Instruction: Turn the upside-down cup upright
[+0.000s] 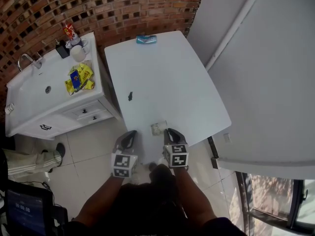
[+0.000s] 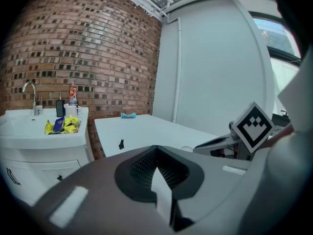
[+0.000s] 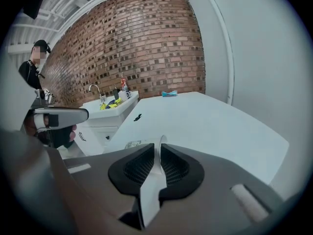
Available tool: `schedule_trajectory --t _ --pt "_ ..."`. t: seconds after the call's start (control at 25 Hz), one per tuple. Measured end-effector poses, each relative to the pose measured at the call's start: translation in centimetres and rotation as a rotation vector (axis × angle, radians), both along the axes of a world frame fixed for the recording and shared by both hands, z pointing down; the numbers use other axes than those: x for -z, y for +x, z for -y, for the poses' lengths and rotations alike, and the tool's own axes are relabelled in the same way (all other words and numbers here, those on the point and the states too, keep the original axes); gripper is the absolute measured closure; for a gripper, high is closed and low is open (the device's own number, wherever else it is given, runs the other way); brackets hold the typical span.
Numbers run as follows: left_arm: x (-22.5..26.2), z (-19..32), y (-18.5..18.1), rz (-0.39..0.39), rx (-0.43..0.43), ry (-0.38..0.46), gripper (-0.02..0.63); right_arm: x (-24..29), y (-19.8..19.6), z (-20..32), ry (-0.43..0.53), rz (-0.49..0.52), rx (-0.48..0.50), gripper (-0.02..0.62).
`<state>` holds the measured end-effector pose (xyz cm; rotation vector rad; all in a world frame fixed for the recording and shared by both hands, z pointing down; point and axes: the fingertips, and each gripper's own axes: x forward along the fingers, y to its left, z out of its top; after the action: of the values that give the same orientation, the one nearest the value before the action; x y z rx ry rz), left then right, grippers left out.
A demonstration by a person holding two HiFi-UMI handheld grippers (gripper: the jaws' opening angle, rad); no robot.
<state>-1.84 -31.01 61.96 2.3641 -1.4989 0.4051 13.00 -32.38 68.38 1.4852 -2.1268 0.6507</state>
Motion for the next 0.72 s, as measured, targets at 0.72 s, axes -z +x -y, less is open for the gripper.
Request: schedule_trajectory --t 0.72 --pt "0.4 -0.7 -0.4 -0.073 0.018 -0.011 0.611 2.7 0.5 -1.2 0.062 -0.006 -0.043 0.569"
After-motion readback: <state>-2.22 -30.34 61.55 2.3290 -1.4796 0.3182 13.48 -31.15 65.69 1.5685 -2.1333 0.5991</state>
